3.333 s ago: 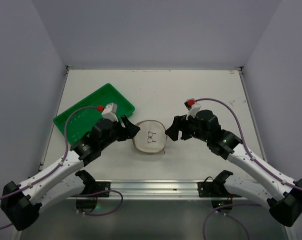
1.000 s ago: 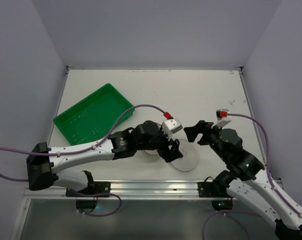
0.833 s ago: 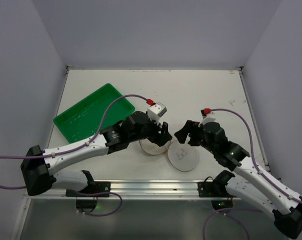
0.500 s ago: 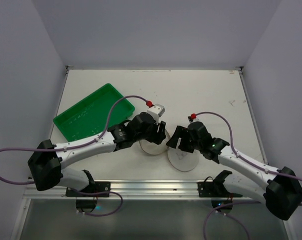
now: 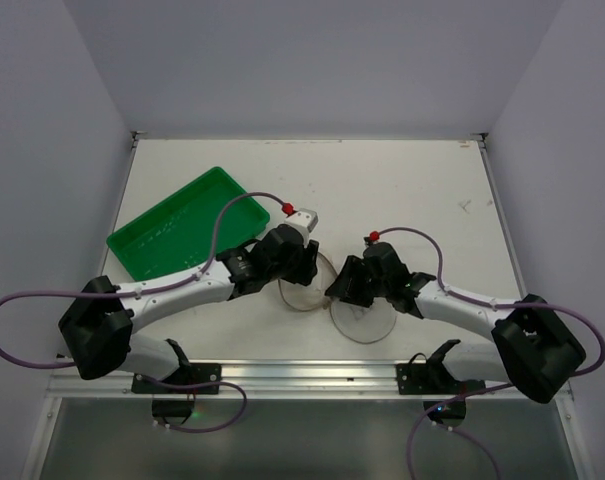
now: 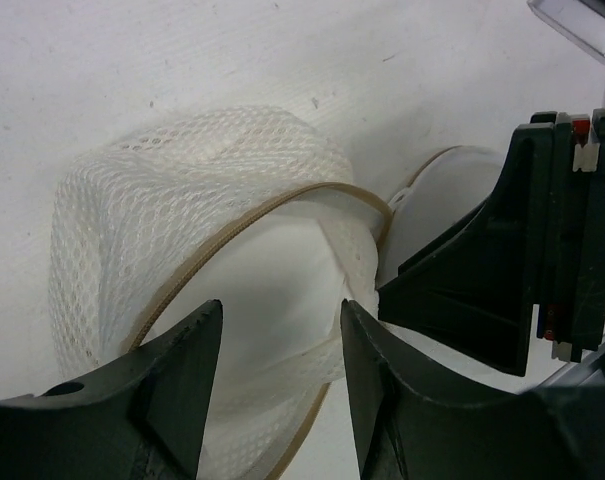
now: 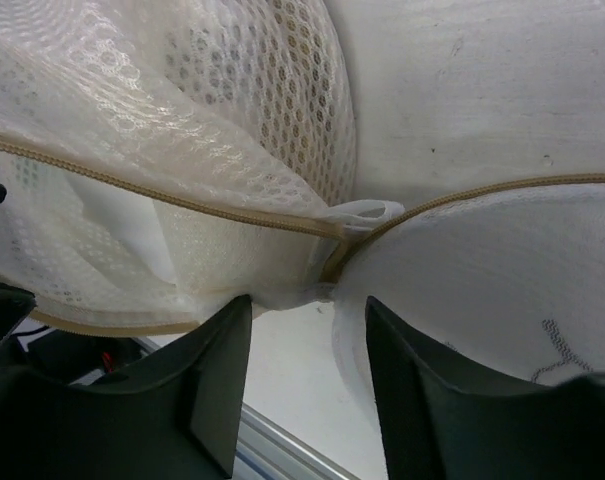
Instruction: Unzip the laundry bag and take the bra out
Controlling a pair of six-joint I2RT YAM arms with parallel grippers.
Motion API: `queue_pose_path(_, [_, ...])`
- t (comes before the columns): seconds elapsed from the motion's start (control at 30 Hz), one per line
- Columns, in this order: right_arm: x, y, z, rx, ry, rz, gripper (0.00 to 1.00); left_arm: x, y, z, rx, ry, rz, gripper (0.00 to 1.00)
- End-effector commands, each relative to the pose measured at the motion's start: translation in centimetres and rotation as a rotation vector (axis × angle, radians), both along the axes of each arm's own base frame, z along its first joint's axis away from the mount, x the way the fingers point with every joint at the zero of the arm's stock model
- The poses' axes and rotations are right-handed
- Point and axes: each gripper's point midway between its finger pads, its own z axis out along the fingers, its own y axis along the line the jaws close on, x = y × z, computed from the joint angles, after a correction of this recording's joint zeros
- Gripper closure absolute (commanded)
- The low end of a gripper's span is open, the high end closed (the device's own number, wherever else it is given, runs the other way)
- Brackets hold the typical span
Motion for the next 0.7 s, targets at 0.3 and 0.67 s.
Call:
queue_pose_path(0.3, [2.0, -0.5, 0.4, -0.007, -0.032, -0.063, 0.93, 0.5, 0.4, -0.4, -0.016, 0.004, 0.039, 0.46])
queue_pose_path(0.67, [3.8, -2.8, 2.1, -0.091, -0.143, -0.122, 1.0, 0.4, 0.7, -0.9, -0.02, 0.019, 0.068, 0.45])
